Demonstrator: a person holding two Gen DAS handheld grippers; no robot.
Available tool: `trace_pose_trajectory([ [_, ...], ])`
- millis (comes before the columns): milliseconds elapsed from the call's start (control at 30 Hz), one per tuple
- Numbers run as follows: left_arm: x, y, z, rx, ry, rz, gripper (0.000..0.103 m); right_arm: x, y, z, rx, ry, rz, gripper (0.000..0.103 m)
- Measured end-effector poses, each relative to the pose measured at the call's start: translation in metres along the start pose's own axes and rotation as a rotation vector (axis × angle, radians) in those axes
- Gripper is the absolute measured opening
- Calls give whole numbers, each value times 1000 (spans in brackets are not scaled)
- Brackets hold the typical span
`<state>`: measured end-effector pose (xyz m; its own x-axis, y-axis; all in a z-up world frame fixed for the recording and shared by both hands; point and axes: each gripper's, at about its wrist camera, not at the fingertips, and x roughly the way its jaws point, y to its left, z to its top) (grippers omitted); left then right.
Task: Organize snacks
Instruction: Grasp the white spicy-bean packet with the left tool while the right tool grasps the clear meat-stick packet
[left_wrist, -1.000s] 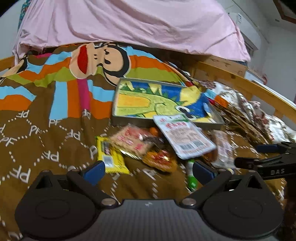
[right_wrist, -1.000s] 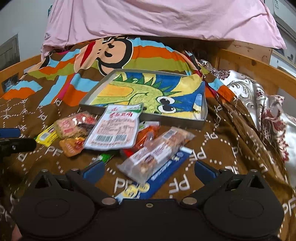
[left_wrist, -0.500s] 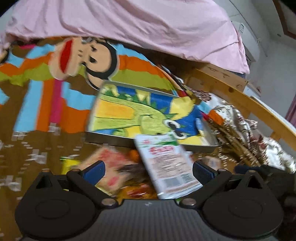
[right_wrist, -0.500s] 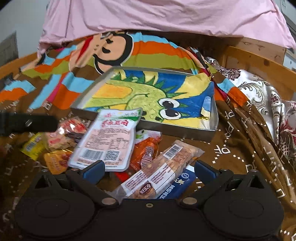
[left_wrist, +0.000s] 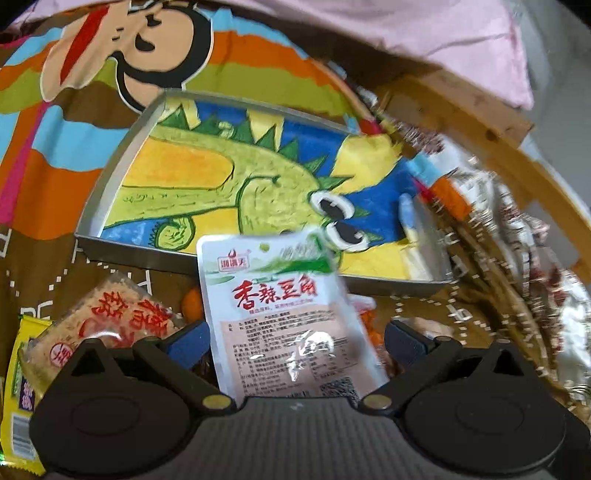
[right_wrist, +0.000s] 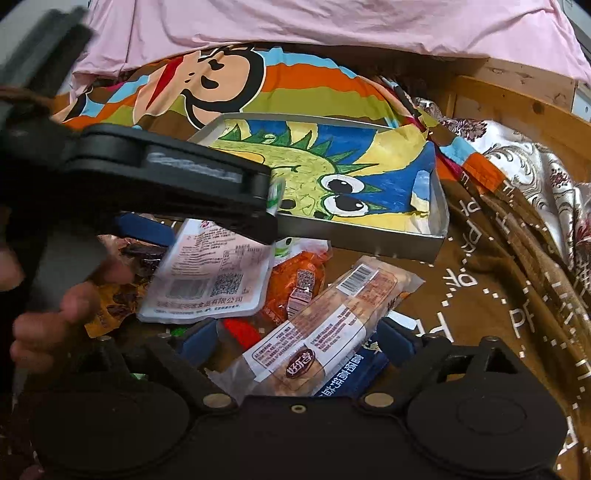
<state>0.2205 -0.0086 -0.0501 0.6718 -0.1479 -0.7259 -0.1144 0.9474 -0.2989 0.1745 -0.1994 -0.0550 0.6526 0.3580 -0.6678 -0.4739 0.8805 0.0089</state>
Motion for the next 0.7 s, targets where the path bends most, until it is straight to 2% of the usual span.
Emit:
trace_pose_trajectory([
  [300, 28, -11, 16, -20, 82, 66, 103, 4, -6, 2, 26, -10, 28, 95],
  [433, 35, -21, 20, 17, 104, 118, 103, 7, -6, 4, 42, -6, 28, 96],
  [500, 37, -23, 21, 44, 112, 138, 103, 8, -4, 3, 41, -2, 23, 93],
  [633, 29, -13, 19, 38, 96, 81, 101, 2, -4, -1, 41, -17, 34, 83],
  [700, 23, -5, 17, 29, 88, 45, 97, -2, -6, -4, 54, -23, 38, 76],
])
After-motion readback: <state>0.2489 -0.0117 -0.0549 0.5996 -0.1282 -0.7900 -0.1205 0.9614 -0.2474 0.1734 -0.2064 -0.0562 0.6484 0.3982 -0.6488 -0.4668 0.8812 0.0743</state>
